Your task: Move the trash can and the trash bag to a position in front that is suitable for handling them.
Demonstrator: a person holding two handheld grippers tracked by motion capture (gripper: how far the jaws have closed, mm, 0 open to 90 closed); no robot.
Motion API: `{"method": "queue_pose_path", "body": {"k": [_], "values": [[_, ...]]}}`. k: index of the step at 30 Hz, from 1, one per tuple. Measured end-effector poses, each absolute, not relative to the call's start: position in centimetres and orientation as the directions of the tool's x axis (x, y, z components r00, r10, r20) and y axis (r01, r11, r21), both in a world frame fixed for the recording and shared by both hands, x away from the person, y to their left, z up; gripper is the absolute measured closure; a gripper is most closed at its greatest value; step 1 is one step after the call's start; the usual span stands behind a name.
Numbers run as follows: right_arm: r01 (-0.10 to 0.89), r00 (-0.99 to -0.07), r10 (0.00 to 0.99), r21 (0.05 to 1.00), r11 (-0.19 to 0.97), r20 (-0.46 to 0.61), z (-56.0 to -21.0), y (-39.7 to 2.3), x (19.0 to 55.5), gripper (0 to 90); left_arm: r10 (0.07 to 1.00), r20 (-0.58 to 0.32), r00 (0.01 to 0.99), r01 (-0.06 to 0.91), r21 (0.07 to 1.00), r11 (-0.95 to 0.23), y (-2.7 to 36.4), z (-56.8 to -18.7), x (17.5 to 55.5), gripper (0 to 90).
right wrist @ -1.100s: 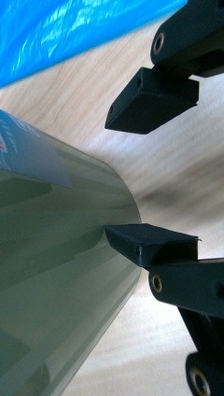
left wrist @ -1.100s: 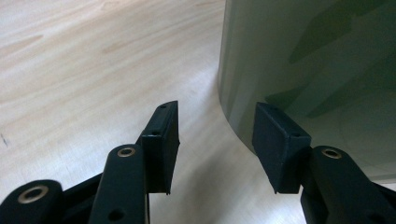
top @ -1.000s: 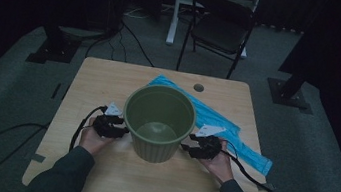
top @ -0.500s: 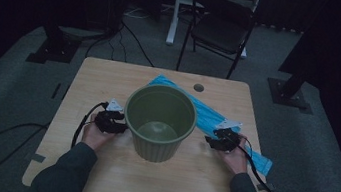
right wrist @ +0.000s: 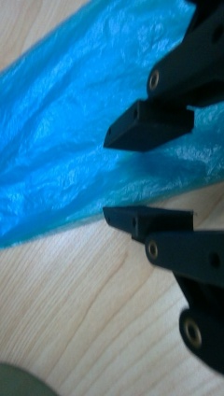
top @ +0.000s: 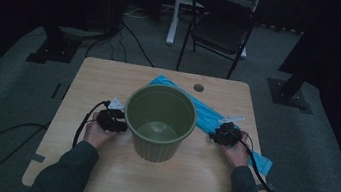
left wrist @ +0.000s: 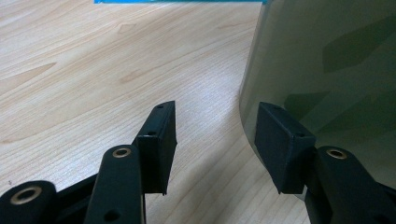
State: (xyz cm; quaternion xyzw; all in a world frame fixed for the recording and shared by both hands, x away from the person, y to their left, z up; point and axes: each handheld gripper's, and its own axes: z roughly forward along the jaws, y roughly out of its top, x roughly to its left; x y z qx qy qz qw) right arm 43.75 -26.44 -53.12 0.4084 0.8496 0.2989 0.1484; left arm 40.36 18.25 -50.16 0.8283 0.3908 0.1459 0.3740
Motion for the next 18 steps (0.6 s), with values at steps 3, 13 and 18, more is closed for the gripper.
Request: {"method": "queue_pose_path", "body": {"k": [3, 13, 18], "values": [[0.601, -0.637, 0.771, 0.623, 0.500, -0.005, -53.0, -26.3, 43.7, 72.8, 0.753, -0.051, 0.656, 0.534, 0.736, -0.416, 18.2, -50.1, 40.3, 49.1], [0.632, -0.649, 0.759, 0.590, 0.502, 0.049, -52.7, -25.9, 42.9, 90.0, 0.750, -0.053, 0.659, 0.528, 0.743, -0.411, 18.3, -50.0, 40.2, 49.3], [0.631, -0.671, 0.739, 0.568, 0.528, 0.058, -52.5, -25.9, 41.1, 90.0, 0.749, -0.050, 0.661, 0.520, 0.749, -0.410, 18.4, -50.0, 40.1, 49.0]]}}
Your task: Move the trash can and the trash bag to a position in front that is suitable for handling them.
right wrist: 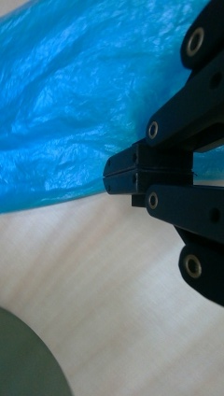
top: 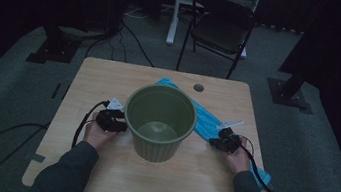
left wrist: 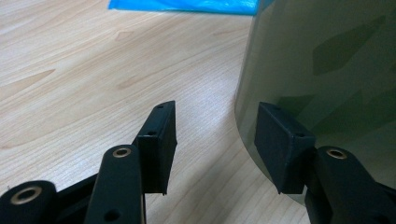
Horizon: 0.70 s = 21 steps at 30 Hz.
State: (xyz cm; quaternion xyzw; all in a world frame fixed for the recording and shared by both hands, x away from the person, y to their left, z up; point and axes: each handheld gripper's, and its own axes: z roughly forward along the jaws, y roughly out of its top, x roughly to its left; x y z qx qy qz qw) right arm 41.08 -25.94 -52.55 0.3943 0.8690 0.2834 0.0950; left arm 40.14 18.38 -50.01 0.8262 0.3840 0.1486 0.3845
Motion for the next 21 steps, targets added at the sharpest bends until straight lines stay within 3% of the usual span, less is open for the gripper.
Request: {"method": "queue_pose_path", "body": {"k": [18, 21], "values": [[0.593, -0.725, 0.688, 0.531, 0.605, 0.027, -52.2, -26.1, 33.9, 86.7, 0.752, -0.060, 0.656, 0.520, 0.758, -0.393, 18.5, -50.0, 40.0, 49.3], [0.571, -0.735, 0.677, 0.571, 0.590, 0.036, -51.5, -25.9, 33.9, 66.2, 0.752, -0.061, 0.656, 0.520, 0.759, -0.392, 18.5, -50.0, 40.0, 49.3]]}}
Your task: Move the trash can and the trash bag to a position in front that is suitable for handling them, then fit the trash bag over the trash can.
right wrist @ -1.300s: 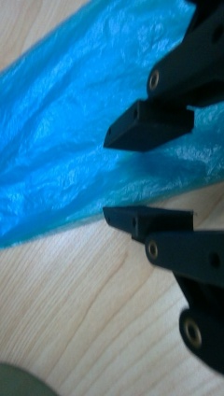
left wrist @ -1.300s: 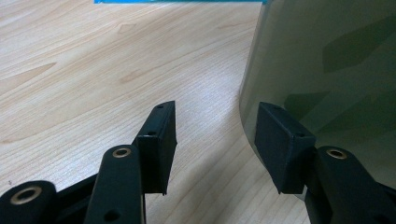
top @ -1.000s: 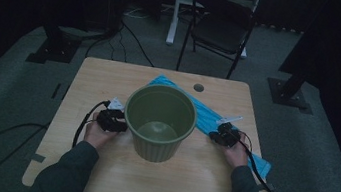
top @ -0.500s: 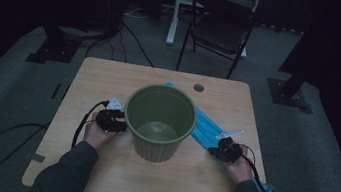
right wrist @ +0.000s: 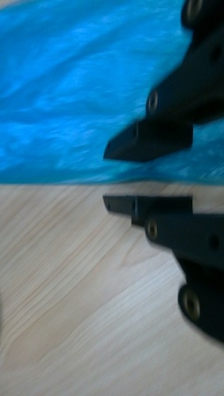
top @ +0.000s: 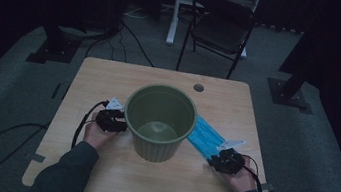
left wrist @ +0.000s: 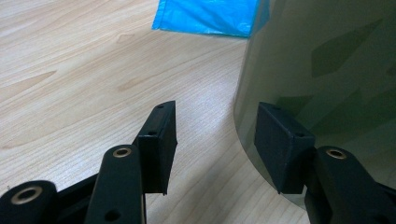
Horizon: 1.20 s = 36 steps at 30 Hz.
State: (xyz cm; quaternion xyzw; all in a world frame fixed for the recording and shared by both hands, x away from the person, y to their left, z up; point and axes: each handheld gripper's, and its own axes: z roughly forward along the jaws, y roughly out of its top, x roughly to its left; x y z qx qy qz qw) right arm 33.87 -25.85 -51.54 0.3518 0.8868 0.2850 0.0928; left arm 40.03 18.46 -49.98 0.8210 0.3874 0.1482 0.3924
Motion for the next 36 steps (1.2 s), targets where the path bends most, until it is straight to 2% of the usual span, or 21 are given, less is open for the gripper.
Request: {"method": "queue_pose_path", "body": {"k": [4, 6, 8, 16, 23, 36], "values": [[0.533, -0.748, 0.664, 0.621, 0.575, 0.028, -50.1, -24.9, 34.1, 51.0, 0.752, -0.061, 0.656, 0.521, 0.758, -0.393, 18.5, -50.0, 40.1, 49.1], [0.525, -0.750, 0.661, 0.626, 0.577, 0.021, -49.8, -24.5, 34.3, 51.0, 0.752, -0.061, 0.656, 0.521, 0.758, -0.393, 18.5, -50.0, 40.1, 49.1], [0.515, -0.749, 0.662, 0.632, 0.579, 0.004, -49.4, -23.6, 34.8, 46.5, 0.752, -0.067, 0.656, 0.525, 0.756, -0.390, 18.5, -50.1, 40.1, 49.2], [0.504, -0.753, 0.657, 0.631, 0.590, -0.014, -49.6, -21.6, 36.8, 45.4, 0.752, -0.062, 0.657, 0.527, 0.751, -0.398, 18.4, -50.2, 39.9, 49.2], [0.510, -0.742, 0.670, 0.630, 0.585, -0.022, -49.8, -20.9, 38.2, 39.4, 0.751, -0.062, 0.657, 0.528, 0.750, -0.400, 18.5, -50.2, 39.9, 49.1], [0.520, -0.720, 0.692, 0.624, 0.584, -0.048, -50.6, -19.5, 40.1, 34.8, 0.751, -0.064, 0.657, 0.528, 0.750, -0.398, 18.5, -50.3, 40.0, 48.9]]}}
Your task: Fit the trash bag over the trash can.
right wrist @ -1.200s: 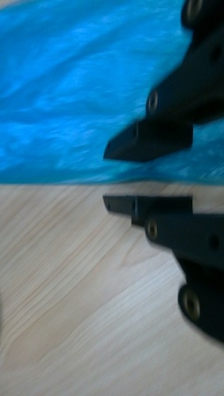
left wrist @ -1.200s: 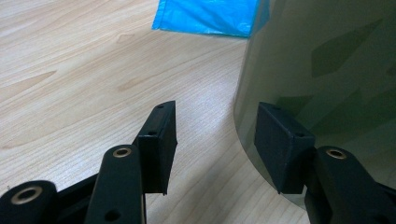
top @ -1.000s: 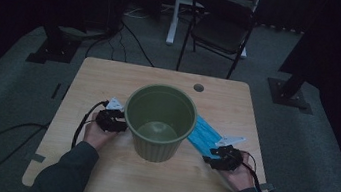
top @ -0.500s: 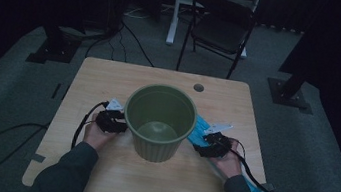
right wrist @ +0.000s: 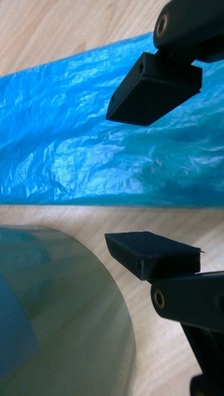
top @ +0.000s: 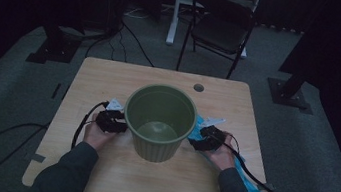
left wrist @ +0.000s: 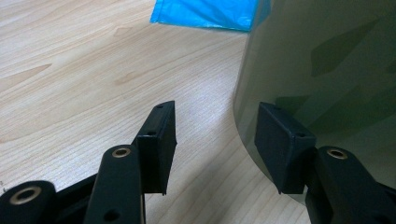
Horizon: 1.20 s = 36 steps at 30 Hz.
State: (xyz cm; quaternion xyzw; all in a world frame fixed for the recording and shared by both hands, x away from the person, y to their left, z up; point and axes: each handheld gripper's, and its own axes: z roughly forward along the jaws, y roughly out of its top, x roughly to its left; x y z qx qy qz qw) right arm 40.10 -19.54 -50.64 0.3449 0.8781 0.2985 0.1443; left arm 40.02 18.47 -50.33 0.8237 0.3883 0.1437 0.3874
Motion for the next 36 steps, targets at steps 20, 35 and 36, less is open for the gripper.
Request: {"method": "queue_pose_path", "body": {"k": [20, 35, 36], "values": [[0.540, -0.716, 0.697, 0.604, 0.587, -0.038, -52.9, -18.4, 42.7, 32.6, 0.752, -0.061, 0.656, 0.528, 0.748, -0.401, 18.4, -50.4, 40.0, 48.5], [0.577, -0.686, 0.728, 0.612, 0.540, 0.004, -53.1, -18.9, 43.3, 41.9, 0.752, -0.063, 0.656, 0.533, 0.744, -0.403, 18.4, -50.5, 40.0, 48.5], [0.587, -0.677, 0.736, 0.607, 0.536, 0.004, -53.1, -19.0, 43.4, 44.1, 0.752, -0.063, 0.657, 0.533, 0.744, -0.404, 18.4, -50.5, 40.0, 48.5]]}}
